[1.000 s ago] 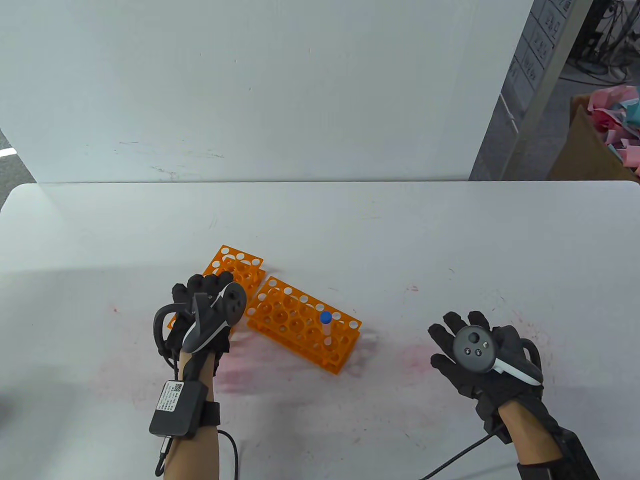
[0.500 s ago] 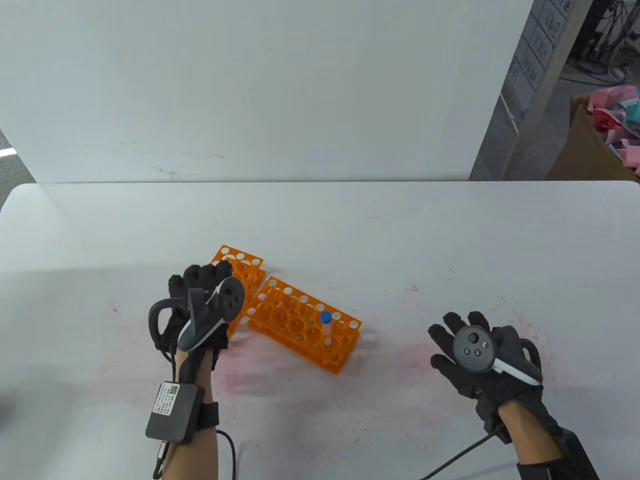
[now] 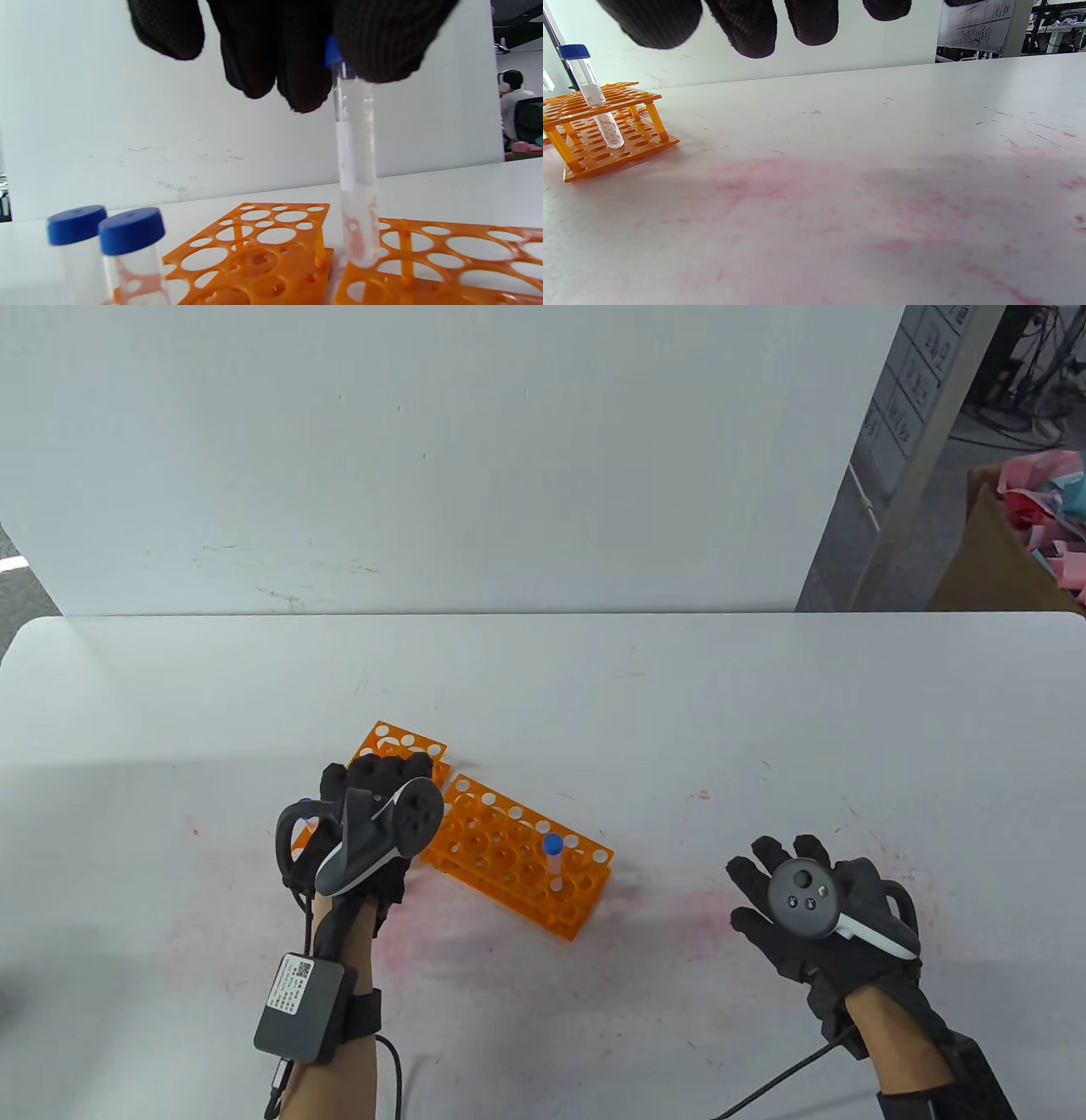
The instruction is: Transfer 4 test tubes between racks (Left hand only)
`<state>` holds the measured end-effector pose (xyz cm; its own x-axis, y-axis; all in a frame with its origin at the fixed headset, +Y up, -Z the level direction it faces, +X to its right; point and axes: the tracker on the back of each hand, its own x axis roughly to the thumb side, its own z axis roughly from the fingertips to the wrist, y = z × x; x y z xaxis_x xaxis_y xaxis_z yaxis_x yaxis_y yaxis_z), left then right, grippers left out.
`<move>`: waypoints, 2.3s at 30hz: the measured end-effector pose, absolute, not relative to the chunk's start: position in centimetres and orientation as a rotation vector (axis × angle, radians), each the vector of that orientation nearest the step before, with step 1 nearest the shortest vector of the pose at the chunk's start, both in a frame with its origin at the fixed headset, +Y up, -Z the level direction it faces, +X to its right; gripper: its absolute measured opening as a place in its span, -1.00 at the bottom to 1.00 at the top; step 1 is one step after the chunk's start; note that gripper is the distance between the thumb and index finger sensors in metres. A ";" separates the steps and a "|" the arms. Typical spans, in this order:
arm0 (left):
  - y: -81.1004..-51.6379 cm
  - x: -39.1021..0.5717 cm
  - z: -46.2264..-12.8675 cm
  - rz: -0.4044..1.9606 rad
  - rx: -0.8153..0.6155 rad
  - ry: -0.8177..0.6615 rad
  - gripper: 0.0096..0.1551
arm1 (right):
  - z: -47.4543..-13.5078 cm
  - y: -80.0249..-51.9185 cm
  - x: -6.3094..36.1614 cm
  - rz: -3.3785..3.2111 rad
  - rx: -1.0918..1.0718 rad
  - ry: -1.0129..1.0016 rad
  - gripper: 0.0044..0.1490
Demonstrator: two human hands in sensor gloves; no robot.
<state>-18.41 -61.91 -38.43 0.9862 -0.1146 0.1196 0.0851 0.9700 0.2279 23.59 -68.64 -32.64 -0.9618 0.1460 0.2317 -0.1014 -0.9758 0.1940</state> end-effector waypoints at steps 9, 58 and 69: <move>-61.3 -16.6 -38.1 -0.066 0.164 -0.234 -0.39 | -32.6 -68.7 23.6 2.981 0.378 0.278 -0.19; -64.0 -9.6 -37.9 -0.161 -0.149 -0.420 -0.41 | -32.7 -68.8 23.5 2.976 0.403 0.287 -0.20; -64.7 -9.4 -38.1 -0.163 -0.170 -0.412 -0.41 | -32.5 -68.6 23.2 2.981 0.434 0.262 -0.20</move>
<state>-9.36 -64.69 -38.11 0.9035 -0.1225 0.4107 0.1913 0.9728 -0.1306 23.20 -68.58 -32.50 -0.9520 0.1404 0.2720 -0.0907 -0.9781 0.1874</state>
